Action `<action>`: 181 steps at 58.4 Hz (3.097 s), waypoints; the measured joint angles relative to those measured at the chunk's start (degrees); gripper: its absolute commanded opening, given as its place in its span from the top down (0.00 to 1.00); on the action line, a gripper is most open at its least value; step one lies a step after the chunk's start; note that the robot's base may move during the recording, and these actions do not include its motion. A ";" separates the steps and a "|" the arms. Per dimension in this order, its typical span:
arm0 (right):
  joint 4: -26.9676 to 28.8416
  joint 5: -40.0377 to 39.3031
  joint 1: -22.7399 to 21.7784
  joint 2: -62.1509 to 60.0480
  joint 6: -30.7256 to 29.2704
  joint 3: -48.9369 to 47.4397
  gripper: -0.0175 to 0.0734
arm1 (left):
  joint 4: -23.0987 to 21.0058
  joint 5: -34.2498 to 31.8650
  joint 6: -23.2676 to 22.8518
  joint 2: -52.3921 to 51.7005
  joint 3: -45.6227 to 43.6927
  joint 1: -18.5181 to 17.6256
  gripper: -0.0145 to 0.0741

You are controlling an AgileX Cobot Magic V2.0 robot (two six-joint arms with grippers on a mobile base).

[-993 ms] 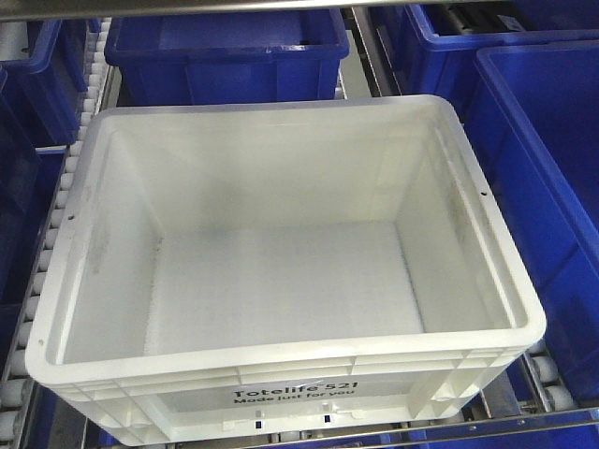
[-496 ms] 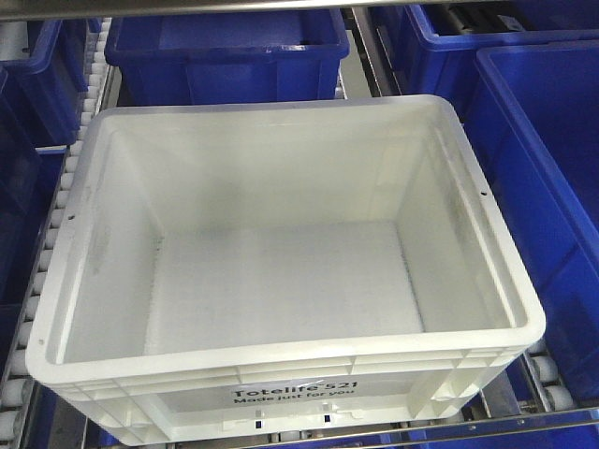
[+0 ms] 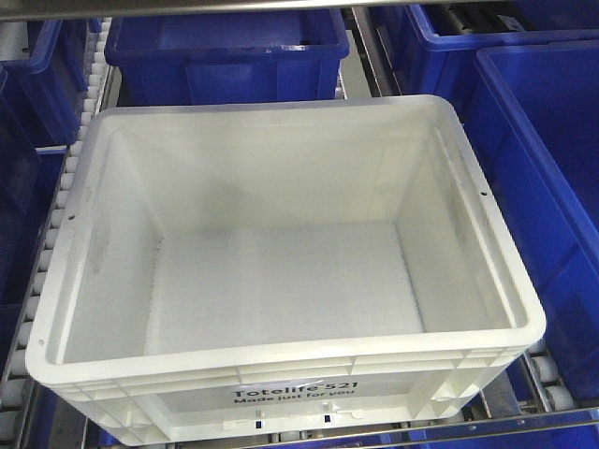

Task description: Move bin from left to right shelf

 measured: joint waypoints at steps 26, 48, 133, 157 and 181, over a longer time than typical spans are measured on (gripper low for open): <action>0.00 0.05 0.00 0.00 0.00 0.00 0.82 | -0.25 -0.79 0.53 0.00 0.00 0.00 0.84; 0.00 0.05 0.00 0.00 0.00 0.00 0.82 | 11.87 -0.79 -8.98 0.00 0.00 0.00 0.84; -19.04 -9.70 0.00 -7.99 15.02 16.87 0.82 | 12.65 -0.87 -9.77 0.00 0.00 0.00 0.84; -17.33 -9.16 0.01 -8.17 16.69 17.99 0.82 | 12.65 -0.83 -9.77 0.00 0.00 0.00 0.84; -17.33 -9.16 0.01 -8.17 16.69 17.99 0.82 | 12.65 -0.83 -9.77 0.00 0.00 0.00 0.84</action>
